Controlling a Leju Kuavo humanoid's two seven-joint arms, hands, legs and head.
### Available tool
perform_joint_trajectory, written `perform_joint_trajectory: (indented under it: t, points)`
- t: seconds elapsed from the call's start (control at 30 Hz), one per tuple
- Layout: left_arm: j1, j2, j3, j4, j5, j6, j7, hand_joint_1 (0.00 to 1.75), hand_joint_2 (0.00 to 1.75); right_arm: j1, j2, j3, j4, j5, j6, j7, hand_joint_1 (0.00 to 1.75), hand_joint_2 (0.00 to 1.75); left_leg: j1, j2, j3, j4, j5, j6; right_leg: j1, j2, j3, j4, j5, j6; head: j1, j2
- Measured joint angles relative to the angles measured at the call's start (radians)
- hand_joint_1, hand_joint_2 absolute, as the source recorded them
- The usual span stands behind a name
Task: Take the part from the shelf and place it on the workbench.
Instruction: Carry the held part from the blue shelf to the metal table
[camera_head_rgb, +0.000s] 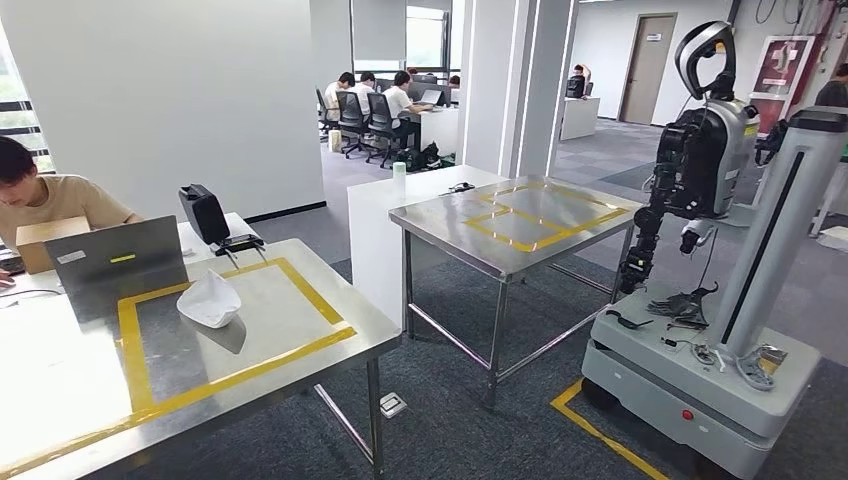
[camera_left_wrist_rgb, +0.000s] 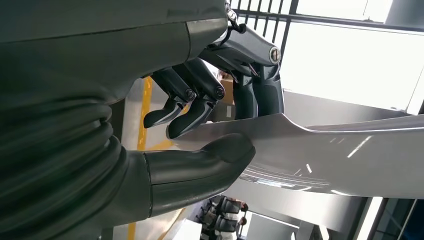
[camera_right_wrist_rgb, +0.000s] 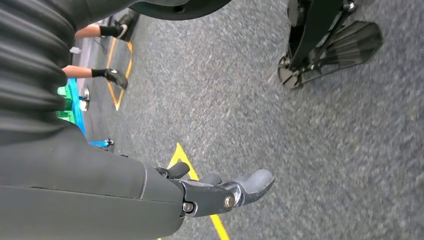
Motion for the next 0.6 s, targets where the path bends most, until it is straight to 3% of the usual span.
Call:
perform_joint_trajectory:
  t: [0.03, 0.07, 0.1, 0.17, 0.23, 0.3, 0.37, 0.43, 0.5, 0.53, 0.6]
  points:
    - [-0.003, 0.000, -0.003, 0.006, 0.001, 0.000, 0.000, 1.75, 1.75, 0.001, 0.003, -0.003, 0.000, -0.002, 0.002, -0.005, 0.00, 1.75, -0.001, -0.015, -0.001, 0.001, 0.001, -0.001, 0.000, 0.002, -0.004, 0.002, 0.014, -0.003, 0.000, 0.000]
    - [-0.006, 0.000, -0.004, 0.012, 0.002, 0.000, 0.000, 1.75, 1.75, 0.002, 0.007, -0.005, 0.000, 0.000, 0.001, -0.012, 0.00, 1.75, -0.001, -0.030, -0.001, 0.001, 0.002, -0.002, 0.000, 0.007, 0.011, -0.036, 0.046, -0.007, 0.000, 0.000]
    - [-0.007, 0.000, -0.005, 0.017, 0.004, 0.000, -0.002, 1.75, 1.75, 0.002, 0.010, -0.006, 0.000, 0.005, 0.000, -0.021, 0.00, 1.75, 0.000, -0.045, -0.001, 0.002, 0.004, -0.004, 0.000, 0.021, 0.041, -0.104, 0.086, -0.013, 0.000, 0.000]
    - [-0.007, -0.002, -0.006, 0.030, 0.004, -0.005, -0.014, 1.75, 1.75, 0.003, 0.013, -0.006, 0.000, 0.012, 0.003, -0.041, 0.00, 1.75, -0.002, -0.070, -0.004, 0.003, 0.007, -0.013, 0.000, 0.064, 0.094, -0.227, 0.136, -0.019, 0.000, 0.000]
    - [-0.006, -0.004, -0.006, 0.041, -0.002, -0.010, -0.027, 1.75, 1.75, 0.003, 0.014, -0.006, 0.000, 0.011, 0.014, -0.047, 0.00, 1.75, 0.000, -0.092, -0.010, 0.001, 0.012, -0.027, 0.003, 0.078, 0.109, -0.268, 0.143, -0.022, -0.001, 0.000]
    - [-0.008, -0.005, -0.006, 0.054, -0.013, -0.013, -0.027, 1.75, 1.75, 0.001, 0.017, -0.006, 0.000, 0.002, 0.028, -0.026, 0.00, 1.75, 0.004, -0.107, -0.016, -0.003, 0.018, -0.041, 0.004, 0.050, 0.112, -0.274, 0.149, -0.030, -0.001, 0.000]
    - [-0.016, -0.004, -0.006, 0.069, -0.020, -0.015, -0.022, 1.75, 1.75, 0.002, 0.019, -0.007, 0.000, -0.009, 0.038, -0.011, 0.00, 1.75, 0.002, -0.065, -0.034, 0.029, -0.003, -0.049, 0.000, 0.024, 0.115, -0.284, 0.156, -0.044, -0.003, 0.000]
    - [-0.025, -0.003, -0.006, 0.084, -0.023, -0.011, -0.024, 1.75, 1.75, 0.005, 0.020, -0.008, 0.000, -0.014, 0.038, -0.018, 0.00, 1.75, 0.000, 0.000, -0.080, 0.137, -0.067, -0.056, 0.002, 0.003, 0.114, -0.288, 0.159, -0.053, -0.006, 0.000]
    - [-0.028, -0.003, -0.006, 0.099, -0.027, -0.007, -0.026, 1.75, 1.75, 0.007, 0.020, -0.010, 0.000, -0.020, 0.034, -0.022, 0.00, 1.75, 0.001, 0.021, -0.122, 0.247, -0.114, -0.062, 0.004, -0.015, 0.111, -0.287, 0.159, -0.054, -0.006, 0.000]
    - [-0.028, -0.003, -0.006, 0.106, -0.027, -0.007, -0.025, 1.75, 1.75, 0.007, 0.021, -0.012, 0.000, -0.025, 0.031, -0.021, 0.00, 1.75, 0.001, 0.023, -0.122, 0.259, -0.112, -0.063, 0.004, -0.022, 0.111, -0.286, 0.159, -0.054, -0.006, 0.000]
    - [-0.029, -0.001, -0.005, 0.121, -0.020, -0.009, -0.022, 1.75, 1.75, 0.006, 0.023, -0.018, 0.000, -0.034, 0.021, -0.017, 0.00, 1.75, 0.001, 0.027, -0.065, 0.173, -0.064, -0.062, 0.004, -0.033, 0.111, -0.283, 0.158, -0.053, -0.006, 0.000]
